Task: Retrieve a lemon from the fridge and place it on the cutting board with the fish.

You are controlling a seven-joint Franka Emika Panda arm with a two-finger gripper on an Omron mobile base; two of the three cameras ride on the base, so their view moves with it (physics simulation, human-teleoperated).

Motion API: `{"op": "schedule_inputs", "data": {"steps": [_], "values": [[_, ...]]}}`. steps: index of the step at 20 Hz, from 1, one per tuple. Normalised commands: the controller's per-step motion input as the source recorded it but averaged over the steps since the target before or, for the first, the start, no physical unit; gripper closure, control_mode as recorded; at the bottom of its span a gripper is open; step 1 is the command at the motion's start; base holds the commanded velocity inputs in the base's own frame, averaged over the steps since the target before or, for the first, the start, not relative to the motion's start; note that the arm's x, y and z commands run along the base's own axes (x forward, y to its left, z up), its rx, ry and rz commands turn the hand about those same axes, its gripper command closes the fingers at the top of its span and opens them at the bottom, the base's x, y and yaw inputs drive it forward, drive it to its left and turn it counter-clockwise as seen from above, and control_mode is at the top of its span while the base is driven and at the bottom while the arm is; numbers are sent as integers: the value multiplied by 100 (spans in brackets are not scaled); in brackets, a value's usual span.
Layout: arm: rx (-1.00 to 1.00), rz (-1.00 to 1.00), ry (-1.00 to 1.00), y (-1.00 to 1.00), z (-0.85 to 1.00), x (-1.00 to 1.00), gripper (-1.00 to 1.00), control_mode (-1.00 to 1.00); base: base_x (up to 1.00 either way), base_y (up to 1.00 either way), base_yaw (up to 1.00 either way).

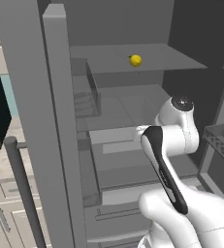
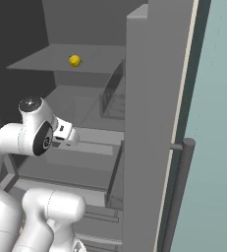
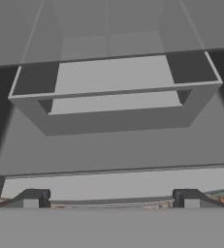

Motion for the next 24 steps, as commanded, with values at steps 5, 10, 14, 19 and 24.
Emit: {"op": "schedule_inputs", "data": {"steps": [5, 10, 14, 19, 24], "values": [[0, 0, 0, 0, 7, 0, -100, -100, 0, 0, 1], [-8, 0, -8, 1, 59, -8, -100, -100, 0, 0, 0], [-10, 0, -9, 3, 55, -13, -100, -100, 0, 0, 0], [0, 0, -21, 10, 48, -7, -100, -100, 0, 0, 0], [0, 3, -24, -7, 70, 2, -100, -100, 0, 0, 0]]}}
